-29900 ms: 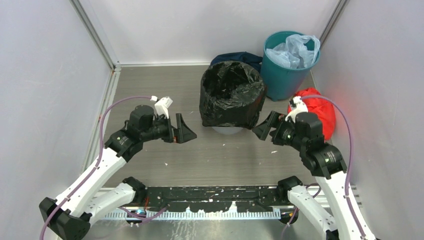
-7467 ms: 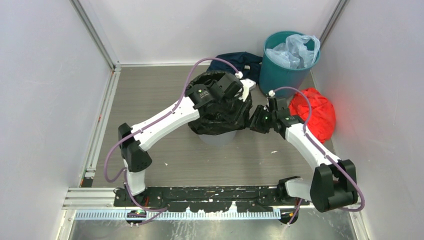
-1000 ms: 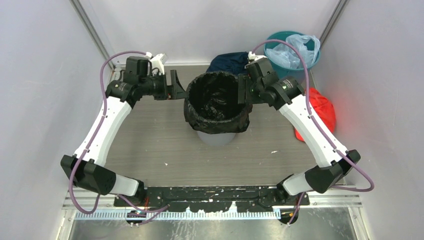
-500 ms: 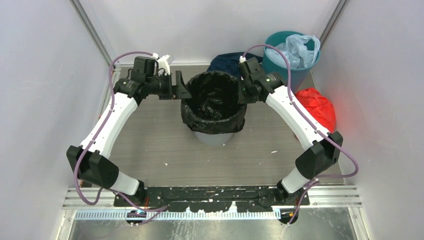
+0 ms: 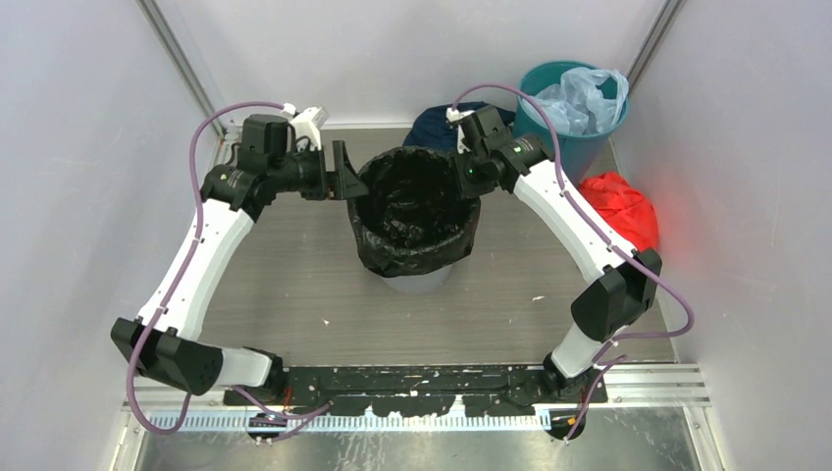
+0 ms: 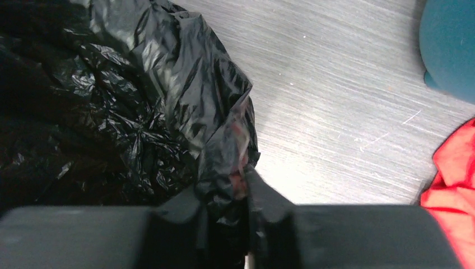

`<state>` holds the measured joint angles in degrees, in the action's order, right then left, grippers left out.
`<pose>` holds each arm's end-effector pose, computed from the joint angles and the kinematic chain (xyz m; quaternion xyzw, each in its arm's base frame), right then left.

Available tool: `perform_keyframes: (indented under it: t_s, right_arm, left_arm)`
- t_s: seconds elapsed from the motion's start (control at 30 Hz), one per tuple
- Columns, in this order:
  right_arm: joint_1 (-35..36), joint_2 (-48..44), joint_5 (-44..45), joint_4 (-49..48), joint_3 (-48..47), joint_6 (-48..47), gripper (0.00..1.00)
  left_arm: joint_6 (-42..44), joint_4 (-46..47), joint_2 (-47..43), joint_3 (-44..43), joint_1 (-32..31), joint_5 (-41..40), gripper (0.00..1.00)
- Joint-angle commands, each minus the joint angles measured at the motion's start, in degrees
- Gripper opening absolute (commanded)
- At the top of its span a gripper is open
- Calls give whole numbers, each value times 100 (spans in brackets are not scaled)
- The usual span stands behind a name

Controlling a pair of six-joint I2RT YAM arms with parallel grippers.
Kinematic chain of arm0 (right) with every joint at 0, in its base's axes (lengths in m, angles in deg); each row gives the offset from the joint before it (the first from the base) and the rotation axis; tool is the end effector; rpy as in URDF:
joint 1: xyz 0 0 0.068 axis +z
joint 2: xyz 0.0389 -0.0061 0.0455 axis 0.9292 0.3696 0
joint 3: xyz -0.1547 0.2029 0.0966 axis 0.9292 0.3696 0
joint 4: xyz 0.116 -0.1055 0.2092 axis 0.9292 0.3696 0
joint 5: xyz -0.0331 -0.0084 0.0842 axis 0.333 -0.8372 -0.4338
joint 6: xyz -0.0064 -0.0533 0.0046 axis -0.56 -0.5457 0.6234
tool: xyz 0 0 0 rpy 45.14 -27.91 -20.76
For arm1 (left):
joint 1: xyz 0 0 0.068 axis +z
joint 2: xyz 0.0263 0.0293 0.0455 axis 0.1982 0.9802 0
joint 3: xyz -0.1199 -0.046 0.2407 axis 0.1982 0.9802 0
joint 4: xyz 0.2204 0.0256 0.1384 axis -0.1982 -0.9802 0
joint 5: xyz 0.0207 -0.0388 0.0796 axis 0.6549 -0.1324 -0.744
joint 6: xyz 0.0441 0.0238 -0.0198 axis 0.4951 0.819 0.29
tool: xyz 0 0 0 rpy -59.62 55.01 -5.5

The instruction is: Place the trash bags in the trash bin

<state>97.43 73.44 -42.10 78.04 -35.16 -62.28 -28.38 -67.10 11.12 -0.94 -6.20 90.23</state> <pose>0.3071 0.1682 0.3673 -0.1601 0.9314 0.0717 0.3189 0.2608 -0.0993 0.4082 0.0811 0.8681 -0.3348 0.3575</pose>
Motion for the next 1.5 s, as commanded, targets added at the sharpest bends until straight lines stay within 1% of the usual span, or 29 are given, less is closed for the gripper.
perform_keyframes:
  t_s: [0.0,0.03,0.13,0.17,0.2,0.23,0.27,0.3,0.33,0.37,0.4,0.5,0.57,0.77,0.93,1.0,1.03,1.1,1.13,1.2,1.23,1.27,1.3,1.33,1.37,1.4,1.47]
  right_arm:
    - [-5,93,6,-376,-312,-619,41]
    - [-11,152,95,-289,-450,-565,45]
    - [-7,225,394,38,-866,-317,53]
    - [-10,163,480,123,-944,-216,57]
    - [-7,78,537,185,-972,-106,66]
    - [-7,-46,603,227,-968,-1,80]
    - [-4,-165,637,301,-971,122,83]
    - [-4,-294,616,391,-965,255,91]
    - [-3,-431,535,478,-939,432,92]
    - [4,-551,479,579,-895,612,98]
    - [3,-661,370,686,-851,774,100]
    - [31,-918,211,1008,-628,1244,100]
    - [95,-1146,253,1013,-353,1516,100]
    - [228,-1594,379,456,668,2176,97]
    - [487,-1536,452,66,993,2493,96]
    - [558,-1424,457,-11,997,2540,96]
    - [586,-1358,458,-52,997,2547,96]
    - [615,-1216,481,-77,965,2525,94]
    - [612,-1163,495,-84,946,2495,92]
    - [615,-1027,557,-82,874,2413,86]
    - [615,-970,615,-51,808,2354,82]
    - [608,-900,690,-8,721,2294,76]
    - [610,-820,740,54,605,2218,69]
    - [602,-742,788,105,489,2145,67]
    - [580,-650,816,166,360,2069,62]
    - [561,-563,837,228,223,1997,59]
    - [502,-397,862,301,-5,1850,58]
  left_arm:
    - [132,-77,120,-282,-13,-93,79]
    - [143,-78,241,-360,-13,-91,79]
    - [164,-106,589,-620,-13,-62,78]
    - [164,-110,706,-691,-13,-63,78]
    - [164,-104,760,-766,-13,-53,78]
    - [157,-92,796,-826,-13,-66,78]
    - [163,-105,838,-906,-13,-110,78]
    - [190,-139,882,-1031,-13,-149,78]
    - [222,-199,945,-1127,-6,-159,78]
    - [262,-296,1035,-1263,0,-184,78]
    - [313,-414,1143,-1411,4,-206,78]
    - [407,-551,1397,-1708,10,-225,78]
    - [415,-559,1534,-1848,10,-179,78]
    - [513,-754,2065,-2330,14,-72,77]
    - [469,-663,2243,-2375,14,29,76]
    - [450,-649,2278,-2329,12,84,74]
    - [442,-635,2268,-2286,13,107,70]
    - [399,-574,2182,-2100,14,120,58]
    - [387,-554,2115,-1997,14,113,52]
    - [371,-538,1985,-1801,14,107,43]
    - [352,-515,1905,-1684,14,130,40]
    - [331,-496,1806,-1567,14,157,37]
    - [309,-482,1710,-1444,14,167,36]
    - [278,-453,1615,-1316,12,184,36]
    - [247,-419,1512,-1190,12,180,36]
    - [210,-385,1403,-1050,12,174,36]
    - [134,-326,1165,-740,5,171,36]
